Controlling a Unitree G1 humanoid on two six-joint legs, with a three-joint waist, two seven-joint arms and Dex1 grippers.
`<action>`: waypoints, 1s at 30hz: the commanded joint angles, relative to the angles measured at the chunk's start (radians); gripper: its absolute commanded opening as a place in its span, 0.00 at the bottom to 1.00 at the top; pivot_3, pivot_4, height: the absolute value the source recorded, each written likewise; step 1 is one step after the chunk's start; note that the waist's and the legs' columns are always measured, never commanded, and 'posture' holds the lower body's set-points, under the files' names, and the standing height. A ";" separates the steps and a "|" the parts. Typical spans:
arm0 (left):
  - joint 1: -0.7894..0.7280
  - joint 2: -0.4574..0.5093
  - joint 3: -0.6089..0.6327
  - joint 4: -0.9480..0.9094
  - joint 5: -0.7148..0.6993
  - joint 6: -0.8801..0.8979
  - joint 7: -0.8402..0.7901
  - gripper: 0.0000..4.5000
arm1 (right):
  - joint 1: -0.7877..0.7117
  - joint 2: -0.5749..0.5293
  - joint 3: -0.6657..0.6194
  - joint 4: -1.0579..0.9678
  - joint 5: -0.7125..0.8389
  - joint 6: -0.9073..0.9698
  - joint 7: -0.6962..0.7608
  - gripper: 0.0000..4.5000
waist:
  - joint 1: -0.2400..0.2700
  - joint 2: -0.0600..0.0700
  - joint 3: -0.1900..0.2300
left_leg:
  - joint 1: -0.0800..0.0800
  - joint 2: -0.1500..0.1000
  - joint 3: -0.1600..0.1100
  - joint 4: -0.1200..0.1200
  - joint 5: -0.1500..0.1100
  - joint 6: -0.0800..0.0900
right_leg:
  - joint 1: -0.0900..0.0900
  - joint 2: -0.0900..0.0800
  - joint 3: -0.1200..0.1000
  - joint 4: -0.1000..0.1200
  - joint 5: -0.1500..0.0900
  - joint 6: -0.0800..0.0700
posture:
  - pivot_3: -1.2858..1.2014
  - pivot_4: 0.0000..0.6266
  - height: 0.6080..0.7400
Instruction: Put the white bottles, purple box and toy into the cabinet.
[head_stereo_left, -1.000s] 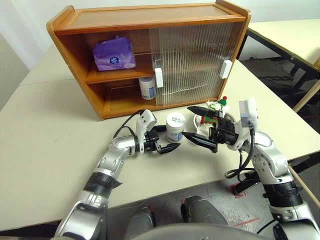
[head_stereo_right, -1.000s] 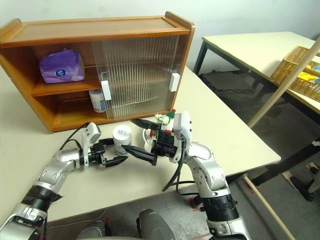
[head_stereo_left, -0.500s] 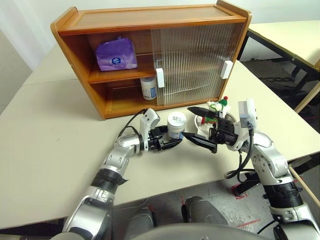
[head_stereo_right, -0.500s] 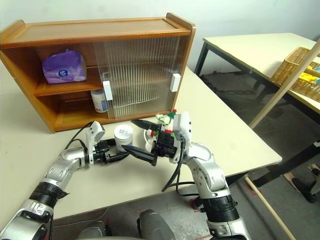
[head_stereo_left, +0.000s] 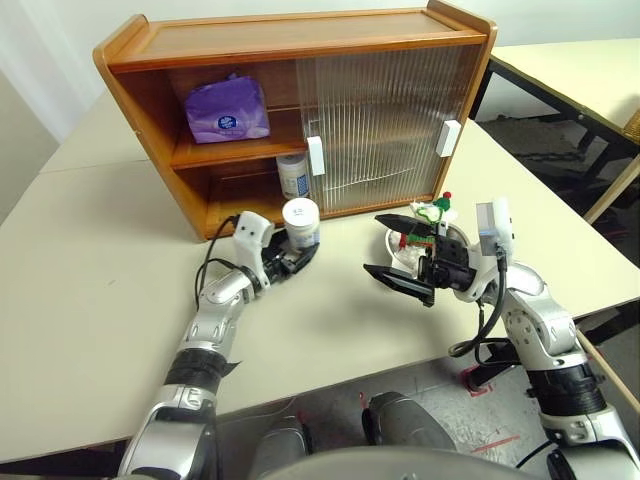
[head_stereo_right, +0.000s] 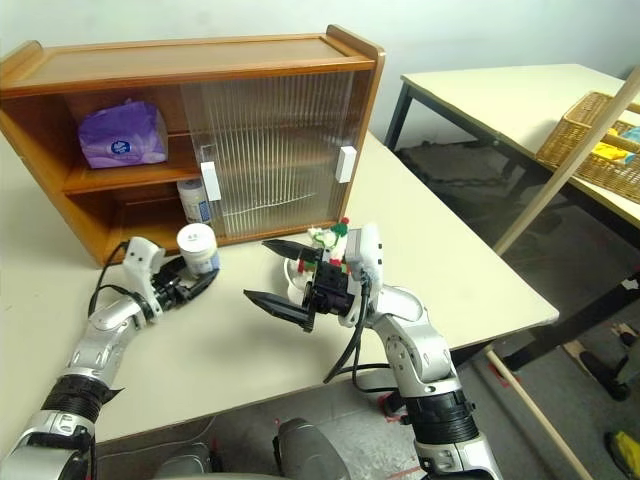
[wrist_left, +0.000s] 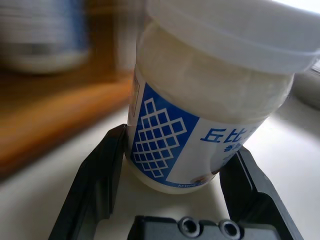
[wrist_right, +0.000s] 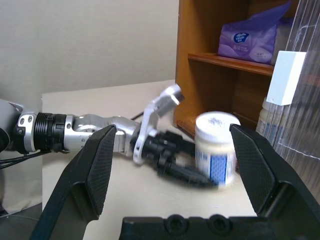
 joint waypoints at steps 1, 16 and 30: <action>0.004 0.009 0.040 0.006 0.002 -0.062 0.044 0.70 | -0.008 -0.004 0.006 0.016 -0.006 -0.001 0.009 1.00 | 0.003 0.000 0.000 | 0.000 0.000 0.000 0.000 0.000 0.000 | 0.000 0.000 0.000 0.000 0.000 -0.001 | 0.42 0.00 1.00; -0.173 0.037 0.098 0.206 0.036 -0.016 0.237 0.70 | -0.029 -0.008 0.006 0.037 -0.010 -0.007 0.032 1.00 | 0.016 0.000 0.000 | 0.000 -0.001 0.000 0.001 0.001 0.001 | 0.001 0.000 0.000 0.000 0.005 -0.007 | 0.43 0.00 1.00; -0.303 0.027 0.101 0.333 0.035 0.014 0.332 0.70 | -0.022 -0.004 0.014 0.020 -0.009 -0.002 0.021 1.00 | 0.016 -0.002 0.001 | 0.000 -0.004 0.001 0.002 0.001 0.001 | 0.001 0.003 0.000 0.000 0.006 -0.005 | 0.42 0.00 1.00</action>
